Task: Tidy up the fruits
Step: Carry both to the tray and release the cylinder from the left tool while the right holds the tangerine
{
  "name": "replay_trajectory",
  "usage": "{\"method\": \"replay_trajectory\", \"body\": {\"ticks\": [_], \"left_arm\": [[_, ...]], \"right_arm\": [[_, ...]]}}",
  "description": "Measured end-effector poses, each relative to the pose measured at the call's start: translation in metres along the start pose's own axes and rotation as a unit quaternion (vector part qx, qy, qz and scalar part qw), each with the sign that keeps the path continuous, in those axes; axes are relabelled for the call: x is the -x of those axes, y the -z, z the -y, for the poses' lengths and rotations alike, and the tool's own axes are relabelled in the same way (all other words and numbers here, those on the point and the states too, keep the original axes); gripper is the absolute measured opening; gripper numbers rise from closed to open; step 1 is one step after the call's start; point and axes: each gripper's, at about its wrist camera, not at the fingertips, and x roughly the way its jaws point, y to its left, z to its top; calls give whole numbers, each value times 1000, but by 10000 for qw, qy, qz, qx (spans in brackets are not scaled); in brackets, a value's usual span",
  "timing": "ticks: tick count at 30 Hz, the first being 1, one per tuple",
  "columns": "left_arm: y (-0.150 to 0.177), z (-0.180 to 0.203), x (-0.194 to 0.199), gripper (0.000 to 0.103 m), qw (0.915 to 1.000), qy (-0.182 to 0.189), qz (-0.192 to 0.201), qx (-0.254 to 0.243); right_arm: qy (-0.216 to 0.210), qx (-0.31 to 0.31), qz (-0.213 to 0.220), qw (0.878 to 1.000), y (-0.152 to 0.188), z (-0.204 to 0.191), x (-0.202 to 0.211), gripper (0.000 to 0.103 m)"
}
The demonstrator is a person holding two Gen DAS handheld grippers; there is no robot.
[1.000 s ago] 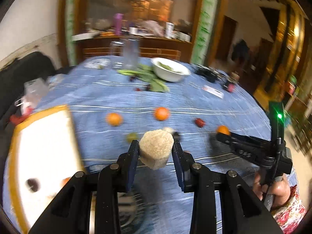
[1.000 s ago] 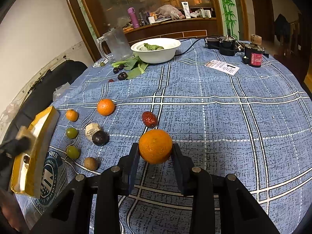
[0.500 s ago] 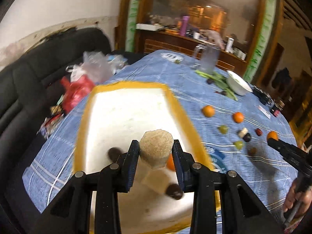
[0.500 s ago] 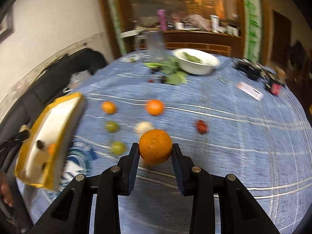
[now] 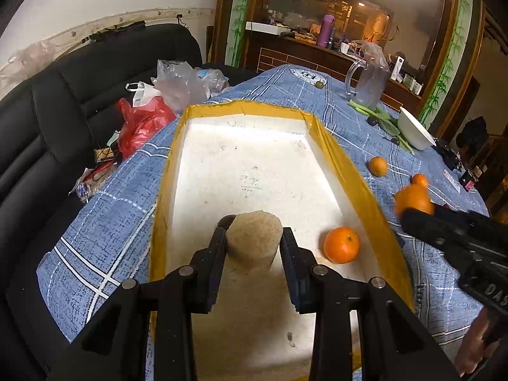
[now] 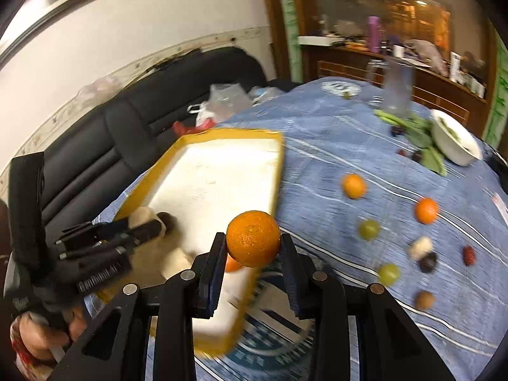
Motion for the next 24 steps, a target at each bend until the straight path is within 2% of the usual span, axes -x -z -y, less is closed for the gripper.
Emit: {"method": "replay_trajectory", "body": {"ticks": [5, 12, 16, 24], "left_arm": [[1, -9, -4, 34, 9999, 21, -62, 114], [0, -17, -1, 34, 9997, 116, -45, 224], [-2, -19, 4, 45, 9994, 165, 19, 305], [-8, -20, 18, 56, 9986, 195, 188, 443]], "right_arm": [[-149, 188, -302, 9993, -8, -22, -39, 37], [-82, 306, -617, 9976, -11, -32, -77, 37], [-158, 247, -699, 9971, -13, -33, -85, 37], [-123, 376, -567, 9976, -13, -38, -72, 38]]}}
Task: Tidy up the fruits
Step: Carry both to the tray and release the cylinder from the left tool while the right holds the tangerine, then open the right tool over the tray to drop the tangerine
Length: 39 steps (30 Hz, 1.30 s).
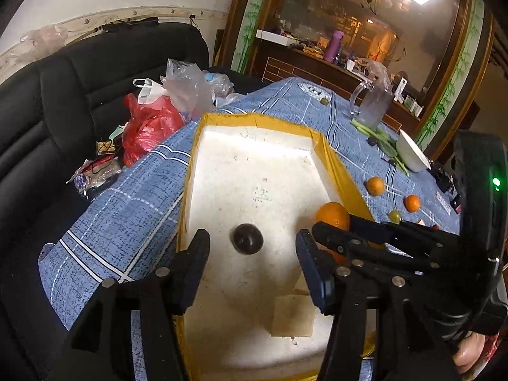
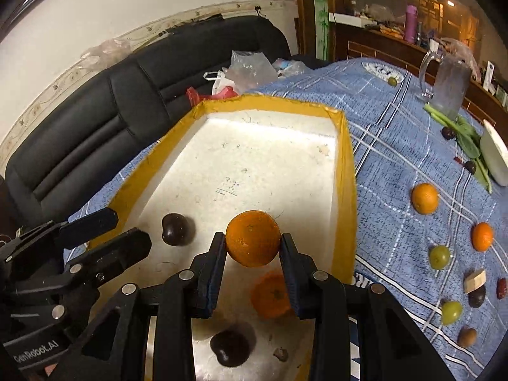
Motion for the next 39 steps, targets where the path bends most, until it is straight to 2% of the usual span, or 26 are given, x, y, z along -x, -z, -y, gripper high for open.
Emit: {"method": "replay_trajectory", "body": {"ticks": [13, 26, 33, 39], "left_arm": [[0, 24, 12, 60, 9998, 101, 40, -187], [2, 33, 15, 62, 9995, 117, 47, -273], [4, 43, 15, 65, 9993, 182, 10, -314], [5, 55, 16, 66, 9987, 266, -17, -436]], "right_arm": [[-15, -290, 464, 9985, 13, 17, 53, 42], [36, -554, 557, 9969, 39, 41, 76, 42], [383, -1095, 581, 9916, 72, 96, 102, 42], [963, -1798, 613, 9771, 109, 168, 137, 42]]}}
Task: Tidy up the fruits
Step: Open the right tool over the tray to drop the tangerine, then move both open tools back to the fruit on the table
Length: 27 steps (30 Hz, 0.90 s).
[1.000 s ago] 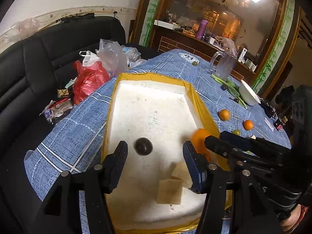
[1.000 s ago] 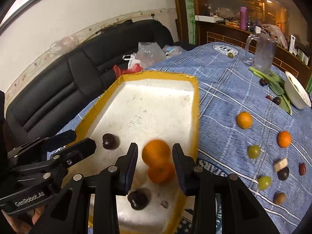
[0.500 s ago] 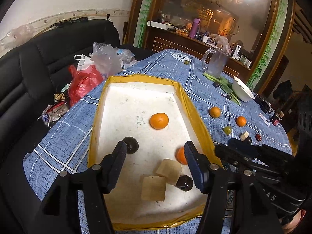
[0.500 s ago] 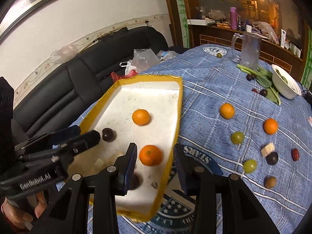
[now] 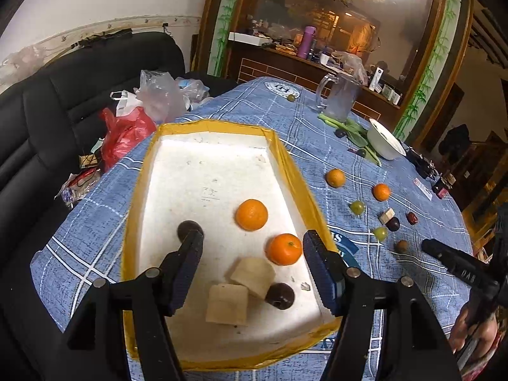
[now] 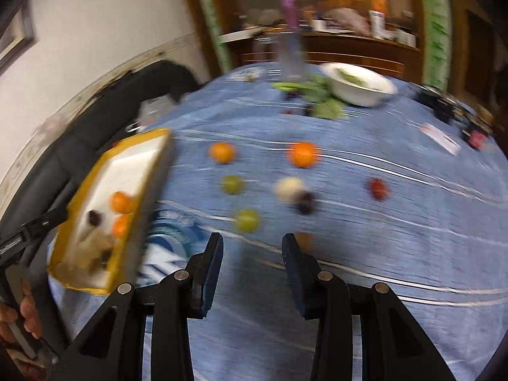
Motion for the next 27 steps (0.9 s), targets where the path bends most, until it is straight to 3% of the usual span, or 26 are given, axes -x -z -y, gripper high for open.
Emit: {"method": "replay_trajectory", "body": {"ticks": [8, 18, 27], "left_arm": [[5, 26, -10, 69, 9994, 165, -161, -264], [2, 68, -8, 69, 9961, 369, -172, -788], [-23, 101, -29, 69, 9942, 603, -299, -839]], "right_arm": [[348, -871, 166, 9954, -3, 76, 18, 41], [610, -767, 94, 9951, -23, 83, -22, 41], [927, -701, 42, 9932, -38, 96, -63, 41]]}}
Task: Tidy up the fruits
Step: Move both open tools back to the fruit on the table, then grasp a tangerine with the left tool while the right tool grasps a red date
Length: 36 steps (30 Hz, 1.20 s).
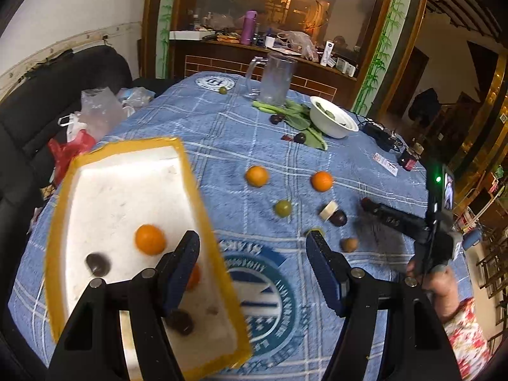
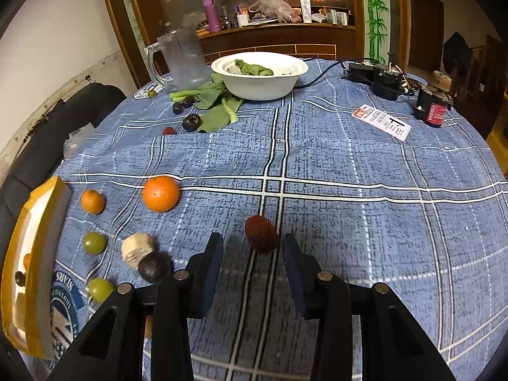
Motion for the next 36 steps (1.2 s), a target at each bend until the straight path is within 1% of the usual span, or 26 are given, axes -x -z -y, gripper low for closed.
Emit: {"method": "replay_trajectory", "body": {"ticks": [4, 10, 11, 12, 15, 18, 21, 23, 26, 27, 28, 29, 31, 33, 36], "left_arm": [[-16, 20, -24, 69, 9999, 113, -104, -31], [-39, 62, -76, 69, 9975, 416, -551, -176], [-44, 69, -87, 69, 9966, 461, -640, -233], [-46, 75, -94, 69, 9961, 467, -695, -273], [-56, 92, -121, 69, 9947, 471, -803, -434], [-62, 100, -147, 68, 9942, 319, -879, -527], [-63, 104, -169, 59, 9935, 219, -938, -599], [-63, 107, -180, 58, 9929, 200, -940, -707], [-61, 111, -194, 58, 9915, 73, -975, -860], [-60, 112, -199, 56, 9909, 83, -1011, -880], [-59, 112, -201, 50, 9905, 90, -1039, -893], [-59, 113, -204, 48, 9902, 104, -1066, -901], [-56, 115, -205, 34, 9896, 263, -1090, -905], [-54, 120, -202, 34, 9895, 123, -1033, -1008], [-53, 121, -198, 34, 9902, 168, -1006, -957]], "right_arm": [[-17, 58, 13, 10000, 1, -1, -8, 41], [-188, -13, -41, 9998, 1, 1, -12, 41], [-214, -9, -47, 9998, 1, 1, -12, 40], [-231, -5, -52, 9997, 1, 1, -13, 34], [-262, 9, -51, 9996, 2, 0, -13, 30], [-348, -36, -61, 9994, 2, 2, -12, 29], [-372, -46, -81, 9993, 3, 3, -12, 26], [-373, -44, -97, 9992, 4, 4, -12, 25], [-376, -48, -113, 9992, 4, 4, -11, 24], [-374, -43, -116, 9992, 4, 4, -11, 23], [-374, -37, -119, 9992, 3, 4, -12, 23], [-379, -33, -122, 9992, 3, 4, -12, 22], [-391, -39, -131, 9991, 3, 5, -12, 21], [-403, -50, -139, 9991, 3, 6, -12, 18], [-437, -54, -155, 9989, 2, 7, -12, 14]]}}
